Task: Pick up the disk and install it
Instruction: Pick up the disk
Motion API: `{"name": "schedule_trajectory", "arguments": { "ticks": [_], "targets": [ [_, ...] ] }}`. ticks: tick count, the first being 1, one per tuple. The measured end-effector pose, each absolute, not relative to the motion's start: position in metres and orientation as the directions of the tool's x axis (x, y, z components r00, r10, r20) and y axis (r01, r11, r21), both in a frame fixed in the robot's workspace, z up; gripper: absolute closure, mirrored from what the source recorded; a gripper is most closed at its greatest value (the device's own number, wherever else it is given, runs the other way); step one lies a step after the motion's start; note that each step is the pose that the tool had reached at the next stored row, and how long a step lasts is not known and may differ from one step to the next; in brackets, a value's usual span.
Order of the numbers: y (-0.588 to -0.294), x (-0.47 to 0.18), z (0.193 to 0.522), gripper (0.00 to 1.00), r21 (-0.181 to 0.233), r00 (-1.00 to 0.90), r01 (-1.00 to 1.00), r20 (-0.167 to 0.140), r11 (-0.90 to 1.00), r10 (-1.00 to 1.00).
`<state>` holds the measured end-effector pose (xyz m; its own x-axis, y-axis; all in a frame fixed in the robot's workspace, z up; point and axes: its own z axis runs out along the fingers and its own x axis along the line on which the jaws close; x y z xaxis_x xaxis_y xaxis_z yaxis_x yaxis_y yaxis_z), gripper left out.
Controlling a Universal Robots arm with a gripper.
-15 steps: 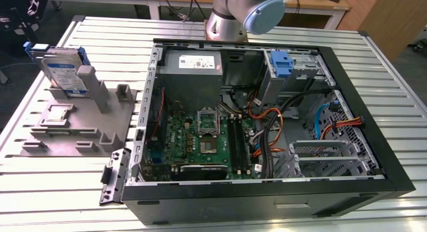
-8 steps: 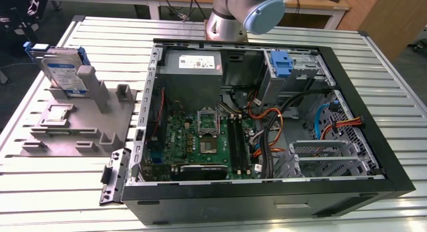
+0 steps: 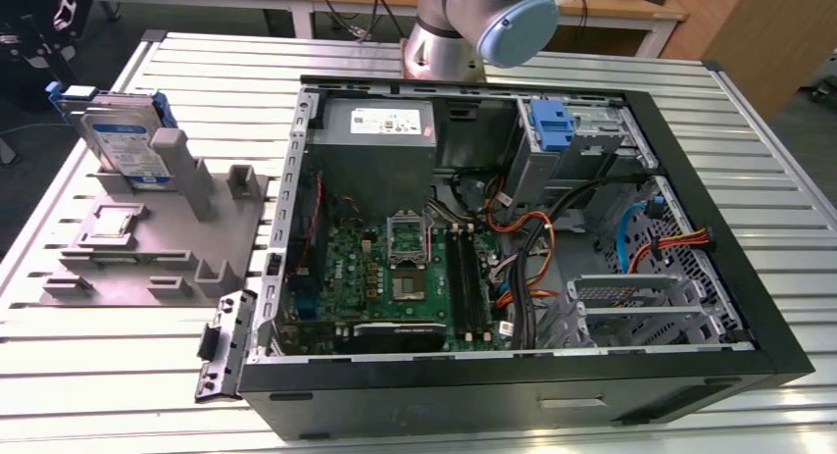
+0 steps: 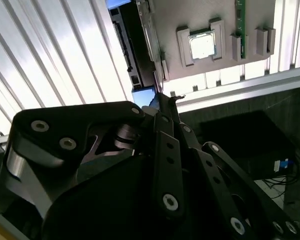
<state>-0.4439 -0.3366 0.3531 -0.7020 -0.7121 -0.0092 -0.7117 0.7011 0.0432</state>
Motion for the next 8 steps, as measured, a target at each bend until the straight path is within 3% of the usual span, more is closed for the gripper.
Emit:
{"name": "schedule_trajectory", "arguments": {
  "ticks": [8],
  "targets": [
    [-0.3366,-0.4439,0.3529,0.90,0.043,-0.592,-0.805,-0.009,0.591,-0.806]
  ]
}}
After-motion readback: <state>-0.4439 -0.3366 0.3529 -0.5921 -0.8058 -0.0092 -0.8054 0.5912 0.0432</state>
